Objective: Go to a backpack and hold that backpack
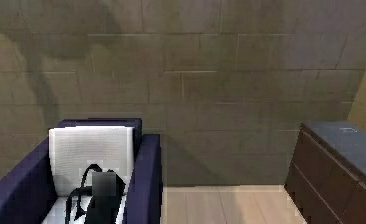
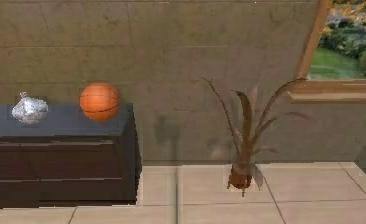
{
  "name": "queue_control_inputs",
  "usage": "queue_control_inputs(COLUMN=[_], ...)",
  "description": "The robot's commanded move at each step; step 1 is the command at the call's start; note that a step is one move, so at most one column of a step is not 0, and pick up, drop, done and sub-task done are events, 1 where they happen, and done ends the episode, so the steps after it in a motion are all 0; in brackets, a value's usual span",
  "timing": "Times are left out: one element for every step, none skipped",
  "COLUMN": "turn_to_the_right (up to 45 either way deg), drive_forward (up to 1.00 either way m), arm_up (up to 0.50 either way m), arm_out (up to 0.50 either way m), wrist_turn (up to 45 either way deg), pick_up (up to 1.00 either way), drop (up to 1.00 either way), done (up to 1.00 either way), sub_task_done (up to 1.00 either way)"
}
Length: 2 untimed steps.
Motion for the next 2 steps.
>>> queue_control_inputs(turn_to_the_right=[-45.0, -45.0], drive_forward=[0.0, 0.0], arm_up=[0.0, 0.0], arm_out=[0.0, 0.0], wrist_turn=[0.0, 0.0], pick_up=[0.0, 0.0], drop=[0.0, 0.0], done=[0.0, 0.0], sub_task_done=[0.0, 0.0])
